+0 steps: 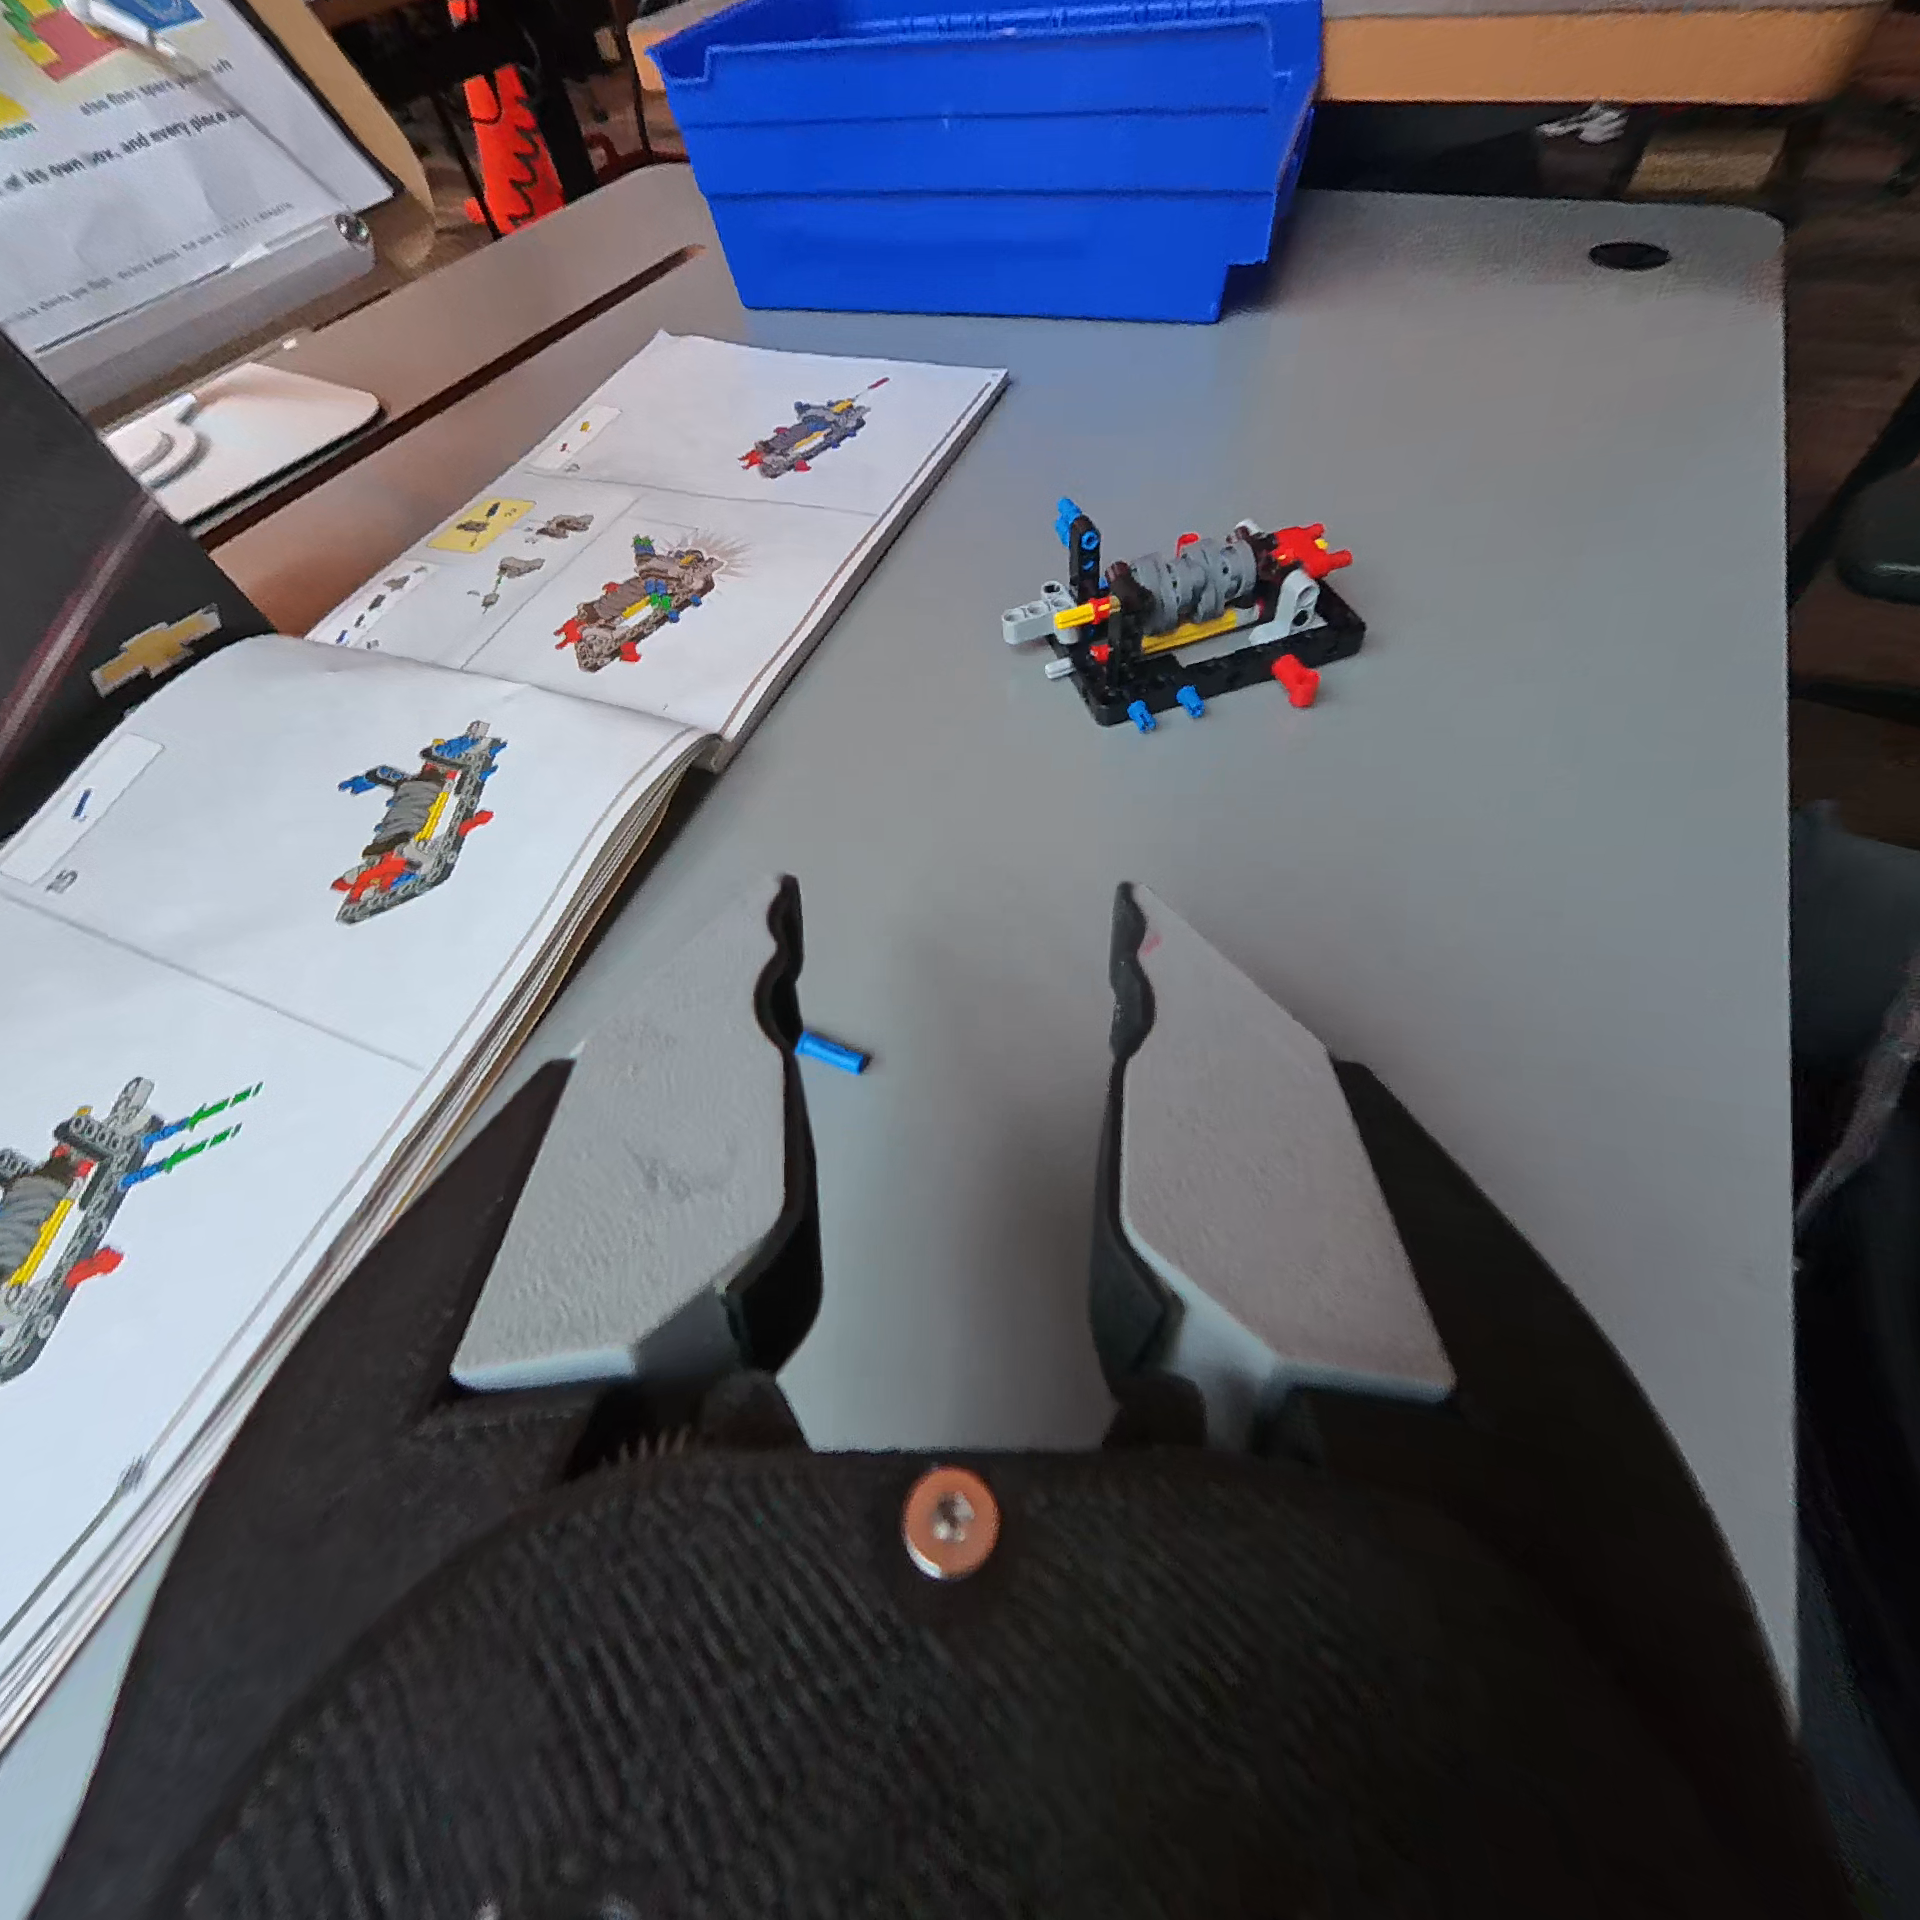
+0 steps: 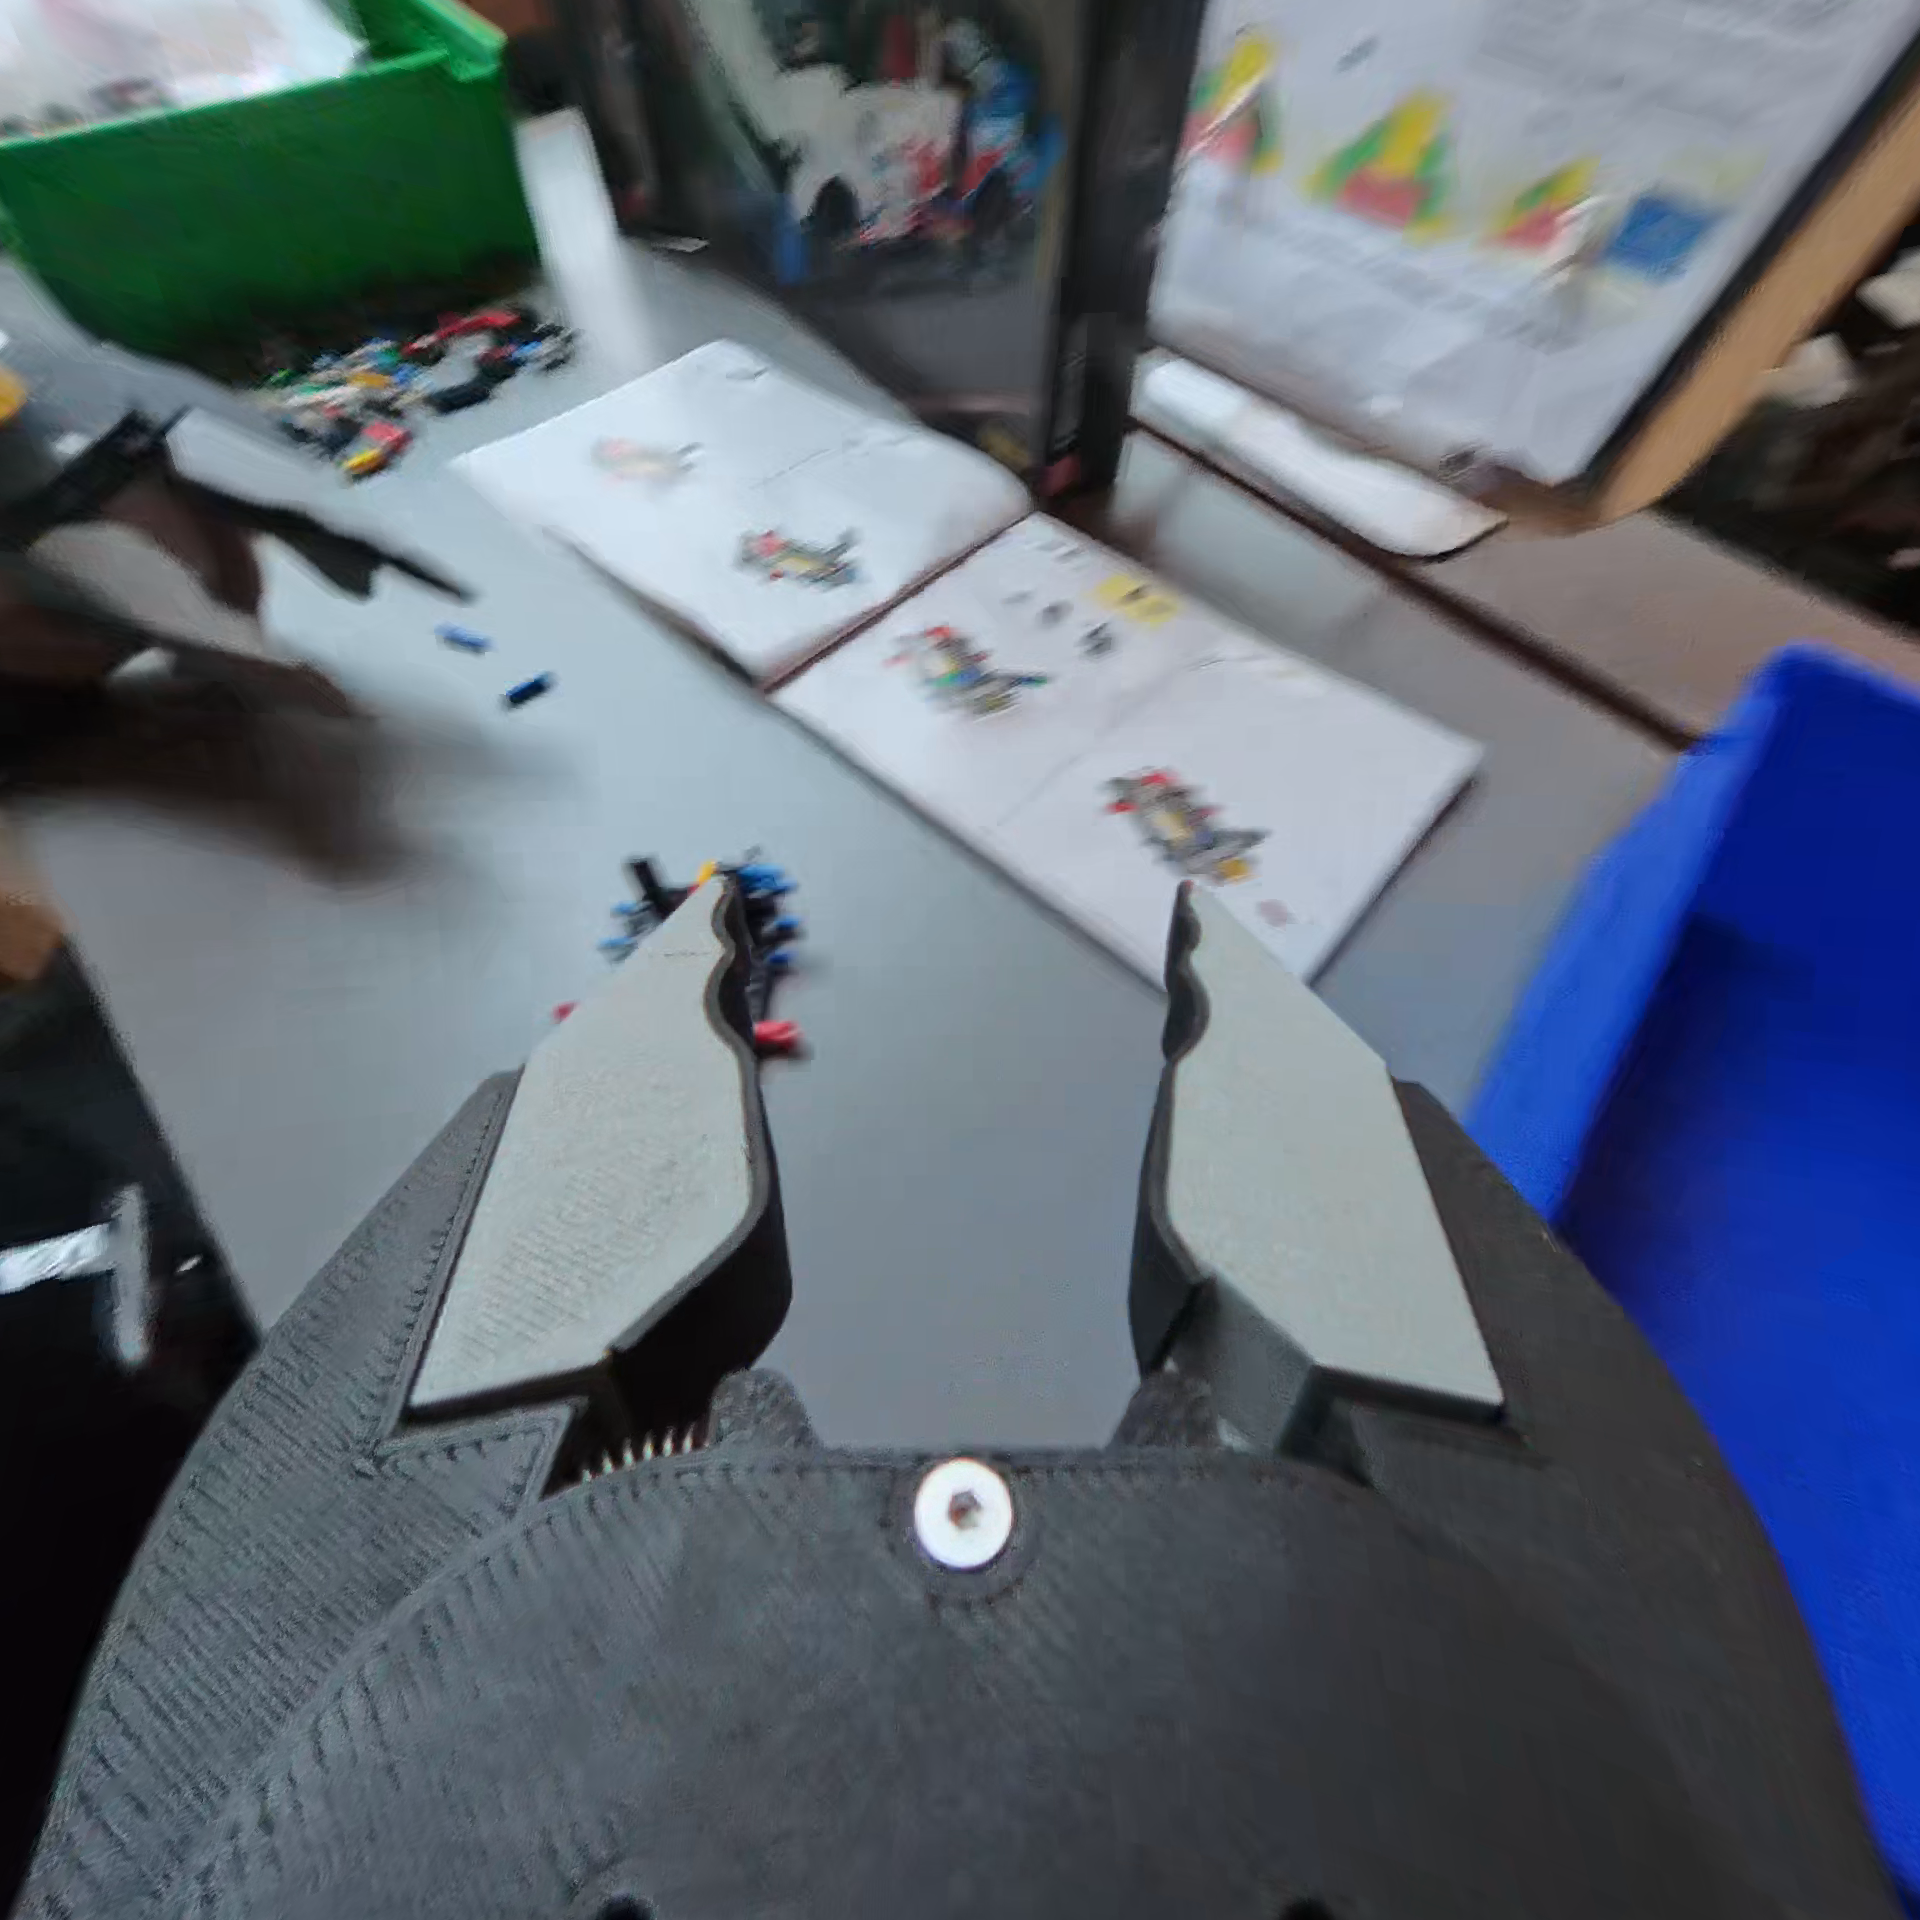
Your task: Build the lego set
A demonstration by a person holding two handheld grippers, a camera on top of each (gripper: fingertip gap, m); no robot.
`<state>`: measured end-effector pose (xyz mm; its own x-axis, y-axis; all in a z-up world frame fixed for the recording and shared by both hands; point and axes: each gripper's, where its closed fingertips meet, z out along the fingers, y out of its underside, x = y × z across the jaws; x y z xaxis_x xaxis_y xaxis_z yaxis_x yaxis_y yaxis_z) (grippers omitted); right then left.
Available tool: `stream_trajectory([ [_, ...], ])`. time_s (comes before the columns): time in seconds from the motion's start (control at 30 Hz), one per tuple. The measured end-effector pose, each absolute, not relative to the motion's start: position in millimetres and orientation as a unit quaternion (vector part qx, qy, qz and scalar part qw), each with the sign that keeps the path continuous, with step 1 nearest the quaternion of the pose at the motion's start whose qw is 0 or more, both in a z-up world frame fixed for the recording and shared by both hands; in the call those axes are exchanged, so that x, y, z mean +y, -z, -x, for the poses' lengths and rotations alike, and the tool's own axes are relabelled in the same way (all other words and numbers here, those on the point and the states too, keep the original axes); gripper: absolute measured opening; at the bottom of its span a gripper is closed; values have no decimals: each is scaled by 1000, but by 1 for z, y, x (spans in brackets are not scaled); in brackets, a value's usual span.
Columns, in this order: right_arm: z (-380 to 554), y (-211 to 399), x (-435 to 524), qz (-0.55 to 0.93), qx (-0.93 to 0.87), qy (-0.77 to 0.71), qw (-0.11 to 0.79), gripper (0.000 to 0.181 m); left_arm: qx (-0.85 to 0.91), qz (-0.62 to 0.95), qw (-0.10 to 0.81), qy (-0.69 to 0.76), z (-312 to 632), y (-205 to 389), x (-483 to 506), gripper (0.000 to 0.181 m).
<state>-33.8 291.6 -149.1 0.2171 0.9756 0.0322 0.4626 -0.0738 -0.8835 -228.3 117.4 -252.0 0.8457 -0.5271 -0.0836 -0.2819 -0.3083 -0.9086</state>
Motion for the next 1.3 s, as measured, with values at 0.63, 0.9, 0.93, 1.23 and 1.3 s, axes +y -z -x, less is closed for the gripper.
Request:
stream_trajectory([
  [0.63, 64, 302, 173, 642, -644, -332, 249, 73, 182, 870, 454, 61, 293, 281, 95, 54],
  [0.9, 65, 296, 166, 616, -660, -331, 275, 69, 173, 867, 460, 83, 292, 277, 98, 53],
  [0.93, 65, 291, 167, 611, -654, -339, 291, 69, 173, 867, 461, 83, 292, 277, 97, 53],
  [1.23, 57, 265, 194, 614, -594, -366, 369, 69, 174, 857, 479, 82, 291, 271, 97, 46],
  [1.3, 57, 264, 197, 616, -589, -364, 375, 70, 174, 854, 483, 84, 290, 270, 97, 45],
])
